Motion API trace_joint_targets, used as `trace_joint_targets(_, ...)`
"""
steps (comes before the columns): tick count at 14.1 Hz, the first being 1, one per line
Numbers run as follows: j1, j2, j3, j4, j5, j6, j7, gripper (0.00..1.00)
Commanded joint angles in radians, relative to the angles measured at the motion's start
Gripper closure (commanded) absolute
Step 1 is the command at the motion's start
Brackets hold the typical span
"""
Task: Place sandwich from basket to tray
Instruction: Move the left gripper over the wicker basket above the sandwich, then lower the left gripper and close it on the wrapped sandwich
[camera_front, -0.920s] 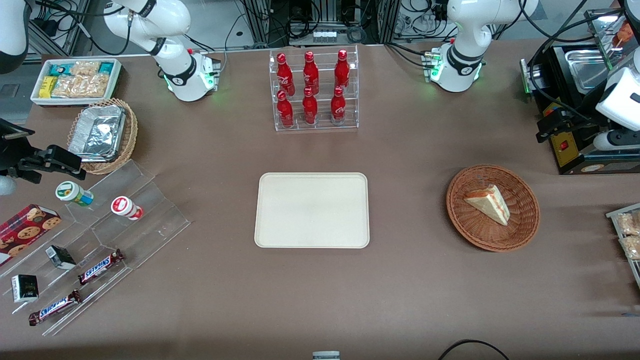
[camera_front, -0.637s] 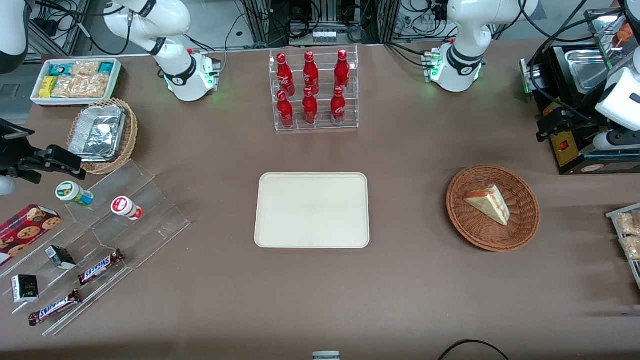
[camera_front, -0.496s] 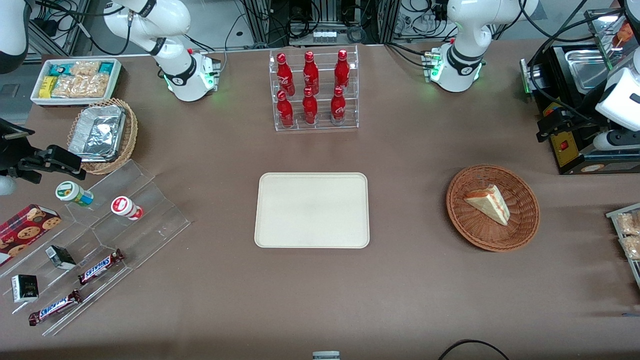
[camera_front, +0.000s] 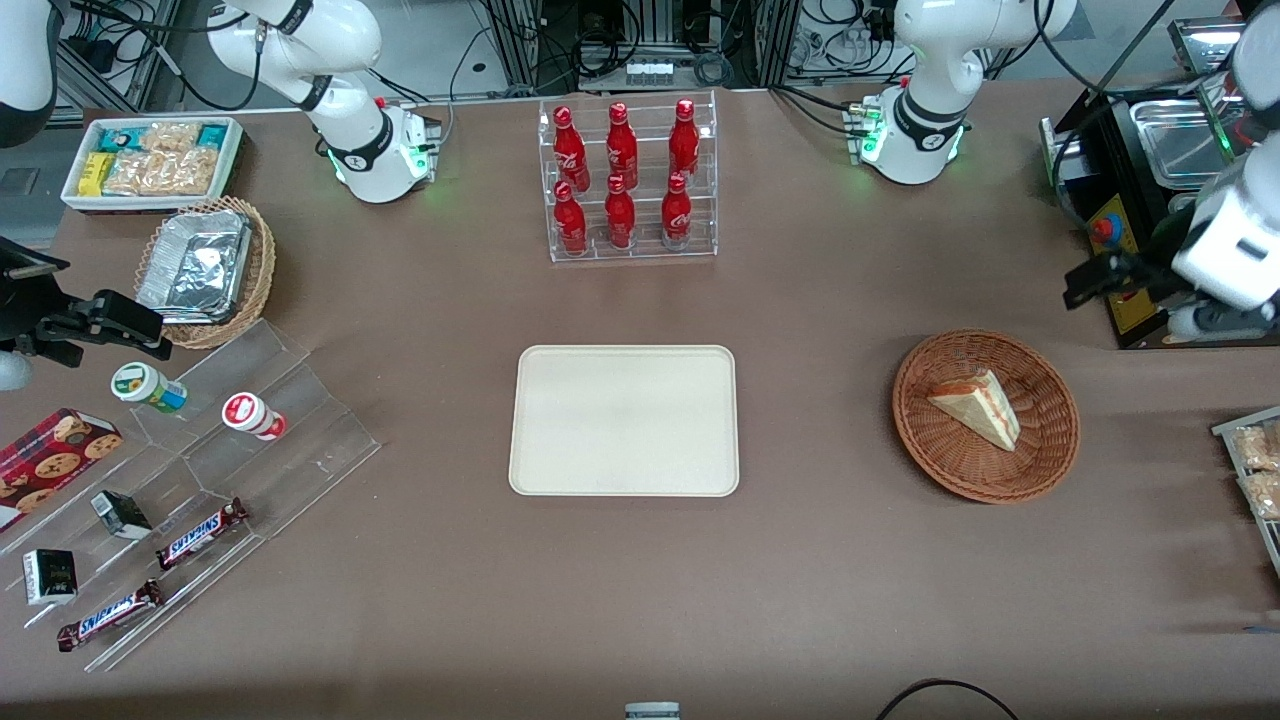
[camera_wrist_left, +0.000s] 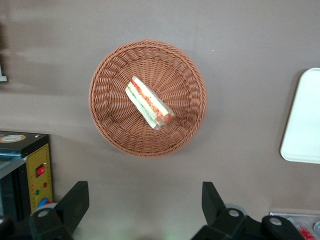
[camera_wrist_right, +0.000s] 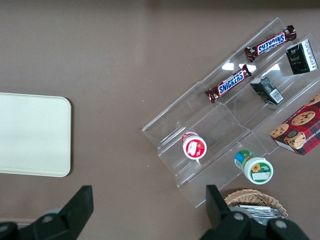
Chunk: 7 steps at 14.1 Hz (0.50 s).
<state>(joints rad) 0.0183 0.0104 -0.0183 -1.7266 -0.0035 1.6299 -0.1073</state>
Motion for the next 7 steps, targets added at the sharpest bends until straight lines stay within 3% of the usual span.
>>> trace_joint_targets(1,0.006,0.089,0.001,0.005,0.000,0.053,-0.095,0.01)
trace_joint_targets(7,0.003,0.152,0.001,-0.192,0.014,0.335,-0.294,0.00)
